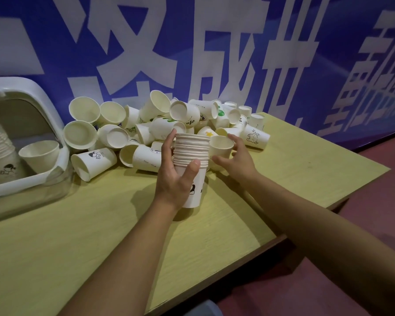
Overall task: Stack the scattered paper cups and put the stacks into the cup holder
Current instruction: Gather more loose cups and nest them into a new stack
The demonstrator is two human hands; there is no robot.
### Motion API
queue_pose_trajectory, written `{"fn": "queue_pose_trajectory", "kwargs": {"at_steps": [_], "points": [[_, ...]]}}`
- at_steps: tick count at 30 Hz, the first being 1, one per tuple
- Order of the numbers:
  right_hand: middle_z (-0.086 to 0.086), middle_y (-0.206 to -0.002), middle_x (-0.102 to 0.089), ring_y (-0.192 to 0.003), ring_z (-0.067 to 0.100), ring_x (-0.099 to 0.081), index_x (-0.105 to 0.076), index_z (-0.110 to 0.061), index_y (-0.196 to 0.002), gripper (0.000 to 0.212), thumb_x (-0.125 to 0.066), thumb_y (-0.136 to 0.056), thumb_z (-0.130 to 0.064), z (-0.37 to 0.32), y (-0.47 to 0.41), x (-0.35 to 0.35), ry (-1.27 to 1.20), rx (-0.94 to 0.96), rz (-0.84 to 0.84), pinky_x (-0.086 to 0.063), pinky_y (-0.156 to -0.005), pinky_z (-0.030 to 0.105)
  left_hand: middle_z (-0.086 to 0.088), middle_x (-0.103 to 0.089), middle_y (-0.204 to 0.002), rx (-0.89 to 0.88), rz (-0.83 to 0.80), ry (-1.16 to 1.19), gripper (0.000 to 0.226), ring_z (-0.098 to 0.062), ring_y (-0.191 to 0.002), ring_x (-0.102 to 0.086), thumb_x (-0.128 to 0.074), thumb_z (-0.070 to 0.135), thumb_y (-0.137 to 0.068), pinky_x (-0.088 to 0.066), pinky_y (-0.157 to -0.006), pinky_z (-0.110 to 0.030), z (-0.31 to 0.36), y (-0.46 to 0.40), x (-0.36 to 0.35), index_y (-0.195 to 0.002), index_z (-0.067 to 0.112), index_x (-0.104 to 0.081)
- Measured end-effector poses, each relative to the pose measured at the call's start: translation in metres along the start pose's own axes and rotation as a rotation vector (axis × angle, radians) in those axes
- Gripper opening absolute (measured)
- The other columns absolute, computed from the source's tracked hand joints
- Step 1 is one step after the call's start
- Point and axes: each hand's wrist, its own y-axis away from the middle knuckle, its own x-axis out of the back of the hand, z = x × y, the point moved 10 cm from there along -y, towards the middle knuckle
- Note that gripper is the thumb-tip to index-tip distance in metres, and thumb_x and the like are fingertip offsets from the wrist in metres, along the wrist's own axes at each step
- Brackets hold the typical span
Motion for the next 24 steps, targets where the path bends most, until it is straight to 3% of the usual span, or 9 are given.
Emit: {"fn": "queue_pose_trajectory", "kwargs": {"at_steps": [3,7,10,15,19,21,24], "points": [[-0.004,-0.128,-0.05,-0.113,0.022,-0.06,-0.039,-0.034,-0.145,0.079,-0.083,-0.08,-0.025,-0.006,0.006,0.01,-0.11,0.027,0.061,-0.061,-0.085,0.04,-0.003,-0.053,-0.143,-0.008,-0.016,0.007,0.077,-0.012,-0.113,-0.065,-0.063,0.054,-0.077,-0.057,-0.094,-0.04,0.003,0.0,-0.002,-0.145,0.055,-0.026],[-0.003,-0.13,-0.048,-0.105,0.013,-0.06,-0.028,-0.035,-0.151,0.08,-0.076,-0.087,-0.024,-0.03,0.019,0.039,-0.259,0.1,0.152,-0.06,-0.084,0.034,0.006,-0.056,-0.137,-0.028,-0.062,-0.022,0.077,-0.008,-0.111,-0.065,-0.063,0.054,-0.078,-0.056,-0.093,-0.035,0.007,0.002,-0.008,-0.146,0.051,-0.028],[0.001,-0.132,-0.048,-0.107,0.016,-0.06,-0.028,-0.037,-0.149,0.073,-0.072,-0.091,-0.029,-0.059,0.03,0.061,-0.29,0.193,0.202,-0.061,-0.076,0.028,0.009,-0.052,-0.141,-0.055,-0.145,-0.11,0.08,-0.007,-0.114,-0.062,-0.061,0.057,-0.079,-0.055,-0.092,-0.033,0.008,0.004,-0.019,-0.15,0.048,-0.026],[-0.008,-0.122,-0.047,-0.101,0.008,-0.058,-0.032,-0.037,-0.145,0.065,-0.069,-0.092,-0.033,-0.099,0.051,0.073,-0.295,0.291,0.194,-0.056,-0.066,0.016,0.016,-0.043,-0.149,-0.125,-0.246,-0.236,0.082,0.008,-0.124,-0.048,-0.059,0.062,-0.079,-0.041,-0.092,-0.004,0.019,0.012,-0.036,-0.151,0.052,-0.021],[-0.001,-0.127,-0.051,-0.104,0.011,-0.062,-0.034,-0.041,-0.143,0.063,-0.069,-0.091,-0.035,-0.103,0.067,0.052,-0.32,0.278,0.053,-0.059,-0.071,0.024,0.008,-0.047,-0.147,-0.133,-0.252,-0.241,0.083,-0.002,-0.12,-0.055,-0.059,0.064,-0.077,-0.047,-0.093,-0.016,0.021,0.015,-0.038,-0.15,0.053,-0.02],[-0.003,-0.129,-0.053,-0.109,0.011,-0.061,-0.035,-0.042,-0.145,0.065,-0.068,-0.09,-0.045,-0.096,0.076,0.04,-0.272,0.277,0.025,-0.061,-0.078,0.031,0.008,-0.048,-0.144,-0.132,-0.26,-0.246,0.085,0.0,-0.113,-0.057,-0.059,0.064,-0.077,-0.052,-0.089,-0.024,0.021,0.016,-0.039,-0.151,0.053,-0.018],[-0.01,-0.128,-0.055,-0.113,0.001,-0.056,-0.04,-0.045,-0.145,0.057,-0.06,-0.091,-0.048,-0.076,0.089,0.023,-0.246,0.254,0.014,-0.056,-0.087,0.03,0.012,-0.047,-0.145,-0.112,-0.232,-0.179,0.088,0.002,-0.113,-0.059,-0.06,0.063,-0.079,-0.055,-0.088,-0.027,0.018,0.015,-0.036,-0.153,0.05,-0.015]]}}
